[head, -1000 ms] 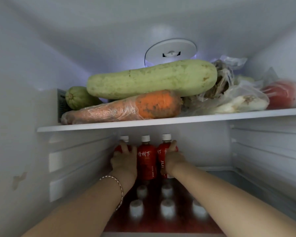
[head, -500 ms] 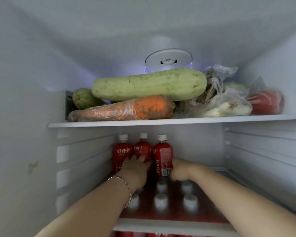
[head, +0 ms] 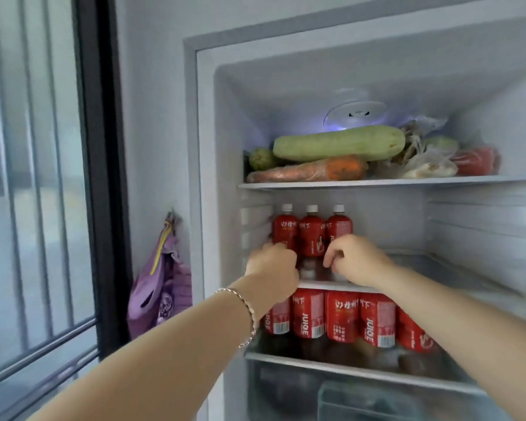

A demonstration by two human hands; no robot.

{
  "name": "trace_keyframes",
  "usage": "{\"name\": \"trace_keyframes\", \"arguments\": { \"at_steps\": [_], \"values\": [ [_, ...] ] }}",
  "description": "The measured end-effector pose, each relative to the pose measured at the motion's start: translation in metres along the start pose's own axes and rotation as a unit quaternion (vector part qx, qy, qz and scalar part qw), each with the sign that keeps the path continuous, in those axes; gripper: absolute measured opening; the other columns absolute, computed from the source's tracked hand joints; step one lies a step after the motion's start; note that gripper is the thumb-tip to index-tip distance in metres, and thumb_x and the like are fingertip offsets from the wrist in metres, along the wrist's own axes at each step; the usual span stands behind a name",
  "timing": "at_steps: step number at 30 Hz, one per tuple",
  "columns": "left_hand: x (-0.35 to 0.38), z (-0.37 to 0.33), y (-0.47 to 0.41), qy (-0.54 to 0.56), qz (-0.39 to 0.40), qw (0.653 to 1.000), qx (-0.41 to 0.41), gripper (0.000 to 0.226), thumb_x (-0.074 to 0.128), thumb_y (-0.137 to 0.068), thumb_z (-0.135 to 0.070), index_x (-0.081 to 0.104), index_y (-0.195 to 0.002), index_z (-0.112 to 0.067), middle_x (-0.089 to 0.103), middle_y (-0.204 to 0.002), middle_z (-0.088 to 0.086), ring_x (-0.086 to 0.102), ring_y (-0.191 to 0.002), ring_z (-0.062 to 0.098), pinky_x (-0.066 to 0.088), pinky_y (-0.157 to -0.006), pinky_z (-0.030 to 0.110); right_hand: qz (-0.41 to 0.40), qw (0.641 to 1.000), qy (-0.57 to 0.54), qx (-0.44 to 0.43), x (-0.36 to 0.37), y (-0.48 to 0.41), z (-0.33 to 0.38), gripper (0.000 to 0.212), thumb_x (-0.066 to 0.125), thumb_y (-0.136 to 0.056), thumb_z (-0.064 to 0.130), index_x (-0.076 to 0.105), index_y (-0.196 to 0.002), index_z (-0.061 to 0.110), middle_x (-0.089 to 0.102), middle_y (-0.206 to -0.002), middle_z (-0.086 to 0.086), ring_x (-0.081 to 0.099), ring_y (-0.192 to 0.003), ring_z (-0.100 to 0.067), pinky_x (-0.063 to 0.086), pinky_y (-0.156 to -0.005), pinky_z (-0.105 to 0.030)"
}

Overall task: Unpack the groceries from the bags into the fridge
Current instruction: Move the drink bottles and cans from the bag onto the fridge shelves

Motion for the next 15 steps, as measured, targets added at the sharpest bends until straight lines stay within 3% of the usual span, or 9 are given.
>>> {"name": "trace_keyframes", "arguments": {
  "at_steps": [3, 6, 8, 10, 13, 15],
  "values": [
    [-0.007, 0.017, 0.052, 0.037, 0.04, 0.998, -0.027, 0.026, 0.04, -0.094, -0.023, 0.058, -0.11, -0.012, 0.06, -0.114, 0.008, 0.057, -0.103, 0.028, 0.043, -0.077, 0.034, 0.086, 0.996, -0.01, -0.012, 0.013, 0.041, 0.038, 0.039, 0.045, -0.08, -0.005, 0.062, -0.062, 0.024, 0.059, -0.07, 0.011, 0.057, -0.068, -0.009, 0.045, -0.06, -0.022],
    [-0.004, 0.041, 0.105, 0.027, 0.179, 0.982, -0.055, 0.022, 0.042, -0.092, -0.021, 0.058, -0.099, -0.008, 0.063, -0.107, 0.009, 0.061, -0.096, 0.027, 0.045, -0.077, 0.033, 0.237, 0.971, -0.006, -0.022, 0.034, 0.079, 0.068, 0.037, 0.037, -0.079, -0.006, 0.062, -0.067, 0.02, 0.065, -0.064, 0.005, 0.061, -0.057, -0.01, 0.047, -0.059, -0.021],
    [-0.001, 0.062, 0.141, 0.032, 0.287, 0.953, -0.088, 0.024, 0.042, -0.09, -0.02, 0.054, -0.075, -0.006, 0.066, -0.085, 0.009, 0.063, -0.07, 0.021, 0.049, -0.072, 0.03, 0.301, 0.953, -0.001, -0.045, 0.044, 0.1, 0.09, 0.036, 0.035, -0.083, -0.003, 0.063, -0.074, 0.018, 0.066, -0.068, 0.004, 0.061, -0.059, -0.009, 0.046, -0.06, -0.017],
    [-0.003, 0.08, 0.177, 0.05, 0.352, 0.925, -0.131, 0.03, 0.041, -0.091, -0.022, 0.052, -0.066, -0.01, 0.066, -0.075, 0.006, 0.06, -0.056, 0.016, 0.054, -0.069, 0.029, 0.349, 0.934, 0.011, -0.076, 0.052, 0.118, 0.116, 0.032, 0.036, -0.087, 0.0, 0.061, -0.082, 0.018, 0.065, -0.074, 0.004, 0.061, -0.064, -0.01, 0.044, -0.058, -0.015],
    [-0.019, 0.095, 0.24, 0.064, 0.342, 0.914, -0.208, 0.036, 0.038, -0.095, -0.023, 0.053, -0.066, -0.008, 0.065, -0.073, 0.004, 0.054, -0.044, 0.01, 0.048, -0.054, 0.022, 0.391, 0.905, 0.058, -0.158, 0.065, 0.148, 0.164, 0.029, 0.037, -0.088, 0.004, 0.061, -0.09, 0.021, 0.063, -0.076, 0.004, 0.059, -0.067, -0.011, 0.042, -0.054, -0.015],
    [-0.036, 0.1, 0.289, 0.062, 0.307, 0.908, -0.278, 0.037, 0.037, -0.094, -0.021, 0.054, -0.063, -0.008, 0.07, -0.082, 0.01, 0.053, -0.045, 0.011, 0.047, -0.058, 0.023, 0.395, 0.887, 0.072, -0.227, 0.077, 0.172, 0.198, 0.029, 0.038, -0.086, 0.007, 0.062, -0.088, 0.023, 0.065, -0.077, 0.005, 0.058, -0.067, -0.012, 0.045, -0.057, -0.018]
  ]
}}
Point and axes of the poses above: each hand's wrist, its own y-axis away from the middle knuckle, its own x-axis out of the palm, z = x × y, the point moved 1 cm from there along -y, towards the middle knuckle
